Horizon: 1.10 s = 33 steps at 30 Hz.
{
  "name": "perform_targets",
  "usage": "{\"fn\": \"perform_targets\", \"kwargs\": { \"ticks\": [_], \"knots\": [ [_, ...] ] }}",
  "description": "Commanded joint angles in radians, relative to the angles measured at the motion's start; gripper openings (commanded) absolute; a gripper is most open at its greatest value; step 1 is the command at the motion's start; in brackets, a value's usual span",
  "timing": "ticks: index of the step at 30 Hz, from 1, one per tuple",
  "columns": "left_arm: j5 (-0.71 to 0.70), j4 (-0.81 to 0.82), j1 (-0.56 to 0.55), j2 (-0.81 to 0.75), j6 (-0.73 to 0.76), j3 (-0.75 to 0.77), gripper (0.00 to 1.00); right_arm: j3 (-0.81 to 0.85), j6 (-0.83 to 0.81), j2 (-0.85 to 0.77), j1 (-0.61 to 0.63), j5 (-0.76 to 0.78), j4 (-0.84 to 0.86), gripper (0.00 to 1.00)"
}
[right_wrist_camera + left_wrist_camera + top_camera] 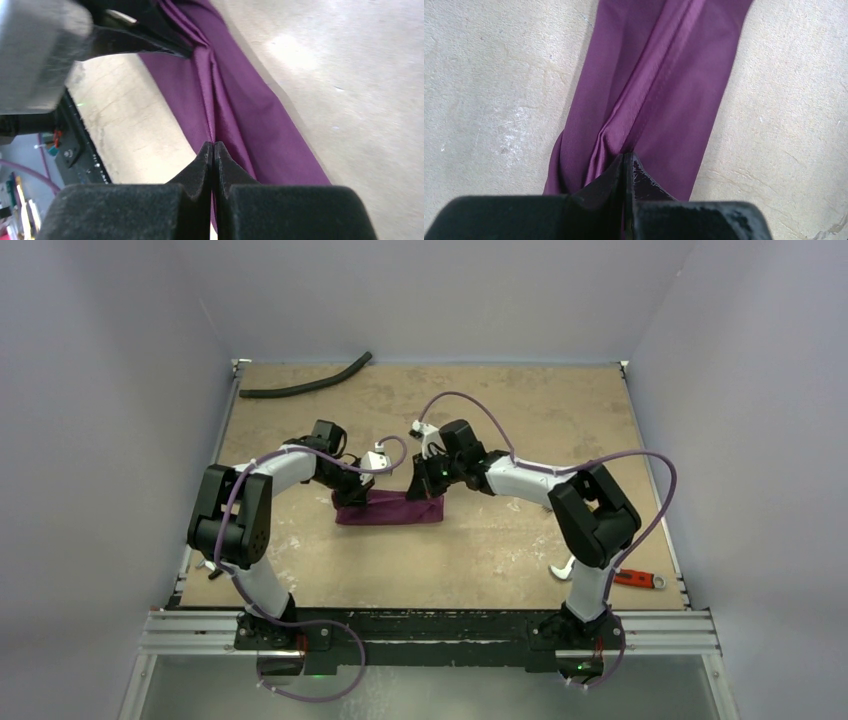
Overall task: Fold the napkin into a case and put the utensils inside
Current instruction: Stuff the top corner of the smaller-rectangle-folded napkin into the folded napkin.
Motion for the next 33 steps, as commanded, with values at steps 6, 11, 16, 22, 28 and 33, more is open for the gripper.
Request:
{"fn": "perform_targets", "kwargs": {
  "ticks": [6, 11, 16, 22, 28, 33],
  "knots": [
    [-0.047, -0.010, 0.011, 0.004, 0.024, -0.023, 0.00, 0.007, -0.128, 0.012, -0.041, 0.149, -0.088, 0.01],
    [-0.041, -0.005, 0.010, 0.000, 0.026, -0.032, 0.00, -0.020, -0.113, 0.056, -0.044, -0.038, 0.008, 0.18],
    [-0.039, -0.004, 0.011, -0.006, 0.034, -0.044, 0.00, 0.055, -0.146, 0.068, -0.069, -0.071, 0.004, 0.27],
    [-0.038, -0.023, 0.011, -0.010, 0.051, -0.046, 0.00, 0.125, -0.228, -0.004, -0.133, -0.036, -0.073, 0.95],
    [-0.037, -0.030, 0.012, -0.013, 0.048, -0.037, 0.00, 0.061, -0.220, -0.110, -0.152, -0.072, -0.080, 0.53],
    [-0.038, -0.031, 0.012, -0.013, 0.040, -0.033, 0.00, -0.163, -0.053, -0.246, -0.148, -0.228, 0.170, 0.00]
  ]
}}
